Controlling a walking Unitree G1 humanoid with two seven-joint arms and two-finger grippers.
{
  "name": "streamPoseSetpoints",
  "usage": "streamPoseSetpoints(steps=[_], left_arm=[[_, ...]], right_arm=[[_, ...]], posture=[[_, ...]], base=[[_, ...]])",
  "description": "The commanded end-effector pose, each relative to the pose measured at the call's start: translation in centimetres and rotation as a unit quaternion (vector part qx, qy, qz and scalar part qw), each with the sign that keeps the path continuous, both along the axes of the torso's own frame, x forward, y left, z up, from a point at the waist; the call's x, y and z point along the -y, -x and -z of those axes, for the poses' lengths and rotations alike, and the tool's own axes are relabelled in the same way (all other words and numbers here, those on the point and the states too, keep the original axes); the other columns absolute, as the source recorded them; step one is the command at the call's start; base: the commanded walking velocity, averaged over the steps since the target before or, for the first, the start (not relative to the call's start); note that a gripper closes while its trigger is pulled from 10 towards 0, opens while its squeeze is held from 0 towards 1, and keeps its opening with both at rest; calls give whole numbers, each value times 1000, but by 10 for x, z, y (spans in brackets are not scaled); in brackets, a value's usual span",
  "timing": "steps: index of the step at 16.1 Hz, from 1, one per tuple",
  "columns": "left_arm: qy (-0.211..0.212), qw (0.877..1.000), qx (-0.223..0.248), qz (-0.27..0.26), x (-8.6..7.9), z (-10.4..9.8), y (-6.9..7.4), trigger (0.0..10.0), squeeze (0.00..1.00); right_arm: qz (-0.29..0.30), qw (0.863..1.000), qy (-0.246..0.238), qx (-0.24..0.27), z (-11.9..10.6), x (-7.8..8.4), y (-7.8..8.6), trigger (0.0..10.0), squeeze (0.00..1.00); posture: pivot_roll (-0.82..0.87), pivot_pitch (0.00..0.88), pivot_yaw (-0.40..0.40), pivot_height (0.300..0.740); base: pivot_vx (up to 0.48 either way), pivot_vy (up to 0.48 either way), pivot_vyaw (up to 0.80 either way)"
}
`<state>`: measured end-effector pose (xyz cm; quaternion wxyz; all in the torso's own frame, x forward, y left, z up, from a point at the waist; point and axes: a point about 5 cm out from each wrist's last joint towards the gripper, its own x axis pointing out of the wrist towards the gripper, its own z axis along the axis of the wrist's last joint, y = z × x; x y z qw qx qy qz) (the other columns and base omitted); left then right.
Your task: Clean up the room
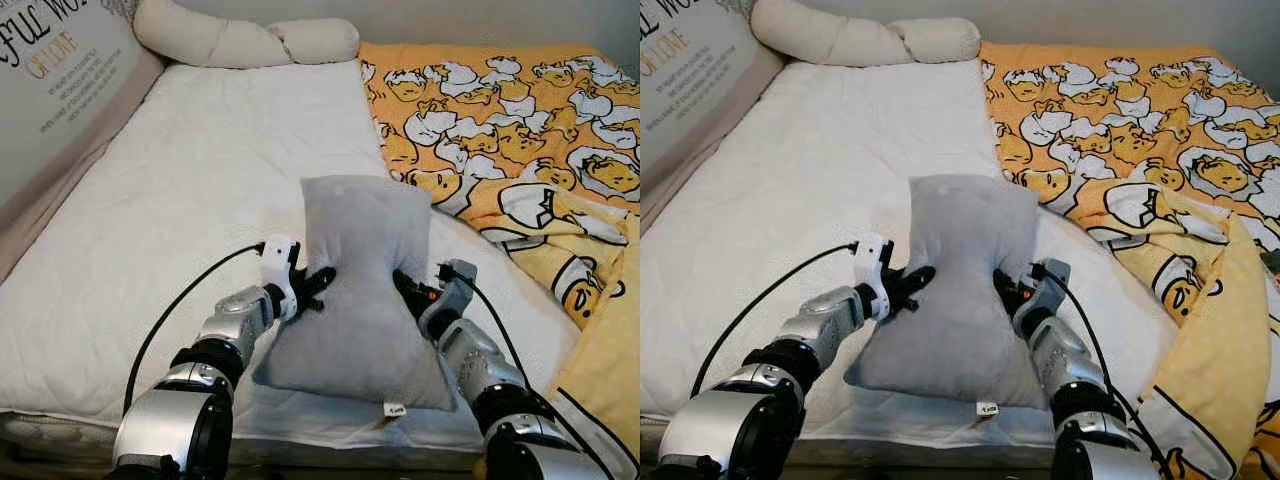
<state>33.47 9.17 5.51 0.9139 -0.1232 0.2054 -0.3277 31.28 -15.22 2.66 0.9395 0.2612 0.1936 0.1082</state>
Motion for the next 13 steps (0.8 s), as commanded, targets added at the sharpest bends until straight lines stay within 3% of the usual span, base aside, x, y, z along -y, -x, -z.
streamPoseSetpoints(steps=[1, 4, 7, 10, 13], left_arm=[[1, 1000, 18, 15, 4, -5, -2, 0, 0], [-18, 998, 54, 25, 5, -13, -4, 0, 0], [-23, 994, 105, 5, 2, -32, -13, 0, 0], [-17, 987, 159, -37, -6, -53, -16, 0, 0], [-45, 981, 181, -52, -11, -52, -8, 0, 0]], right_arm=[[-6, 1000, -10, 4, -8, -8, -8, 0, 0], [11, 998, -31, 62, -28, -10, -17, 0, 0], [26, 993, -9, 112, -47, -9, -21, 0, 0], [54, 981, 74, 174, -59, -3, -16, 0, 0], [93, 968, 120, 199, -67, 5, -10, 0, 0]], posture=[[-89, 0, 52, 740], [-86, 0, 47, 740], [-84, 0, 50, 740], [-61, 0, 39, 740], [-50, 0, 23, 740]], base=[[0, 0, 0], [0, 0, 0], [0, 0, 0], [0, 0, 0], [0, 0, 0]])
